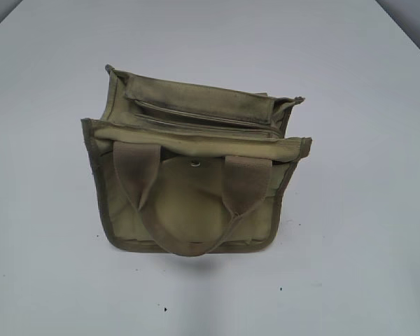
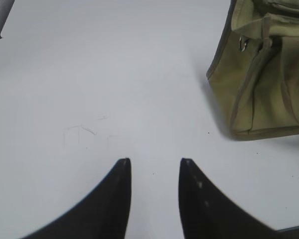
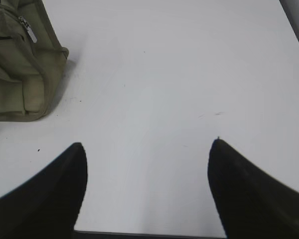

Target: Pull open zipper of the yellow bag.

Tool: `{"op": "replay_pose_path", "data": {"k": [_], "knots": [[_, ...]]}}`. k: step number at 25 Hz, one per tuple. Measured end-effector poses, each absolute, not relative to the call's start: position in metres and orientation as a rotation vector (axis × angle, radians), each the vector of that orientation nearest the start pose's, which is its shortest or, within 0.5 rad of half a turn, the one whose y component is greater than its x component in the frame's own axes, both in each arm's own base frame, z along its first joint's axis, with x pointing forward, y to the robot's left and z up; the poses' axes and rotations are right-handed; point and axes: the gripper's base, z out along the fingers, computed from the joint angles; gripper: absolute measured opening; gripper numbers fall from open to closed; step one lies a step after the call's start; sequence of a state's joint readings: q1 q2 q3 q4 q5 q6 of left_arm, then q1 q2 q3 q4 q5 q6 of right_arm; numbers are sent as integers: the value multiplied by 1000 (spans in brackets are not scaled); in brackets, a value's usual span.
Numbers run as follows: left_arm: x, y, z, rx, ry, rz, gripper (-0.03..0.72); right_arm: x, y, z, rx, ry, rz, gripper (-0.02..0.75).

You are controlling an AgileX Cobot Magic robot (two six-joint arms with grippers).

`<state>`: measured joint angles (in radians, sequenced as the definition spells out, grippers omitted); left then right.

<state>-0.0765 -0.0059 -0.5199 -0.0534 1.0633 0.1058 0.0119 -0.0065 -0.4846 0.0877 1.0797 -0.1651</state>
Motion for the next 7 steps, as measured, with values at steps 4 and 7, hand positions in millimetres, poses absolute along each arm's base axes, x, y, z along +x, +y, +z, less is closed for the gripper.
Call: {"op": "replay_pose_path", "data": {"k": [4, 7], "knots": [[-9, -4, 283, 187, 2011, -45, 255, -5, 7, 272, -187, 2060, 11, 584], [-9, -4, 283, 187, 2011, -45, 253, -5, 7, 272, -187, 2060, 11, 584]]}}
